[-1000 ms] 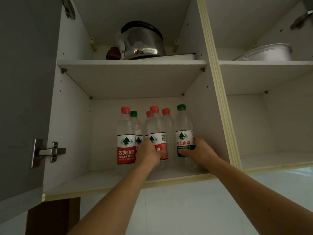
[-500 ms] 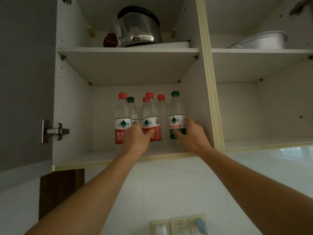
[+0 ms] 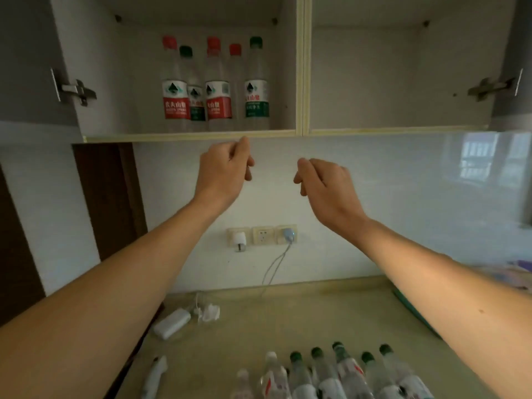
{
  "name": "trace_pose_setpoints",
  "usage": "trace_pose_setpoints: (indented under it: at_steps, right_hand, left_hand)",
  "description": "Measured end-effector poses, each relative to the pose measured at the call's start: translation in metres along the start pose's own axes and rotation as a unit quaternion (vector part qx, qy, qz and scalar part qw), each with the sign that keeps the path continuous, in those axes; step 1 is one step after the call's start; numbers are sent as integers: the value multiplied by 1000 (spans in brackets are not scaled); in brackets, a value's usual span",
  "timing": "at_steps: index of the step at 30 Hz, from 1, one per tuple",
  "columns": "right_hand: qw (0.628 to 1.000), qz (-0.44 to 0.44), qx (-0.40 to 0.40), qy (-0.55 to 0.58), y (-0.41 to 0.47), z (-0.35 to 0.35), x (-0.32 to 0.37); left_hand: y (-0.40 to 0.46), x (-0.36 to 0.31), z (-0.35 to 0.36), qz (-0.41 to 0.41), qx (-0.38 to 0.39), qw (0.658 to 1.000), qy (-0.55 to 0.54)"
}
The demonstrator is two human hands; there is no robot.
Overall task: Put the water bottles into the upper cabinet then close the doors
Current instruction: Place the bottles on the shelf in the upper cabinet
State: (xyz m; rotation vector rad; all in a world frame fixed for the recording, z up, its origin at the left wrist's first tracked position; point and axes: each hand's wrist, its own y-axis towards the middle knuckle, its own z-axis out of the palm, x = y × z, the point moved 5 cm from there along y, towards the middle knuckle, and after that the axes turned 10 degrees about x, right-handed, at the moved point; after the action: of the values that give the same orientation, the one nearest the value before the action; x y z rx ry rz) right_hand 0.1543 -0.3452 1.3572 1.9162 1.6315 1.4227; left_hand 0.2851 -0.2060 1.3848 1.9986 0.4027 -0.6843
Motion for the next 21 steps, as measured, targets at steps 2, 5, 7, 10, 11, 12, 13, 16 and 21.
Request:
trace_pose_setpoints:
  at_steps: [2, 5, 7, 10, 11, 12, 13, 16, 21]
  right_hand:
    - [999, 40, 24, 8, -44, 1, -11]
    - [994, 99, 50, -2, -108, 0, -26]
    - [988, 143, 57, -6, -150, 0, -35]
    - [977, 210, 47, 0, -220, 4, -49]
    - [974, 225, 43, 0, -244, 8, -53]
    - [971, 238, 38, -1, -269, 13, -56]
    - [967, 251, 35, -2, -293, 19, -58]
    - [956, 286, 68, -9, -365, 48, -65]
    - [916, 383, 119, 17, -489, 86, -107]
  left_hand:
    - [-32, 2, 18, -14, 13, 1000, 5]
    - [-80, 12, 43, -48, 31, 998, -4]
    - [-115, 23, 58, -73, 49, 996, -21]
    - [-178, 45, 81, -109, 92, 988, -53]
    - [-202, 54, 88, -120, 108, 985, -56]
    - [-225, 64, 95, -131, 127, 982, -58]
    - [-247, 75, 102, -142, 144, 977, -62]
    - [-314, 109, 119, -184, 191, 962, -63]
    - [-427, 156, 155, -249, 275, 925, -77]
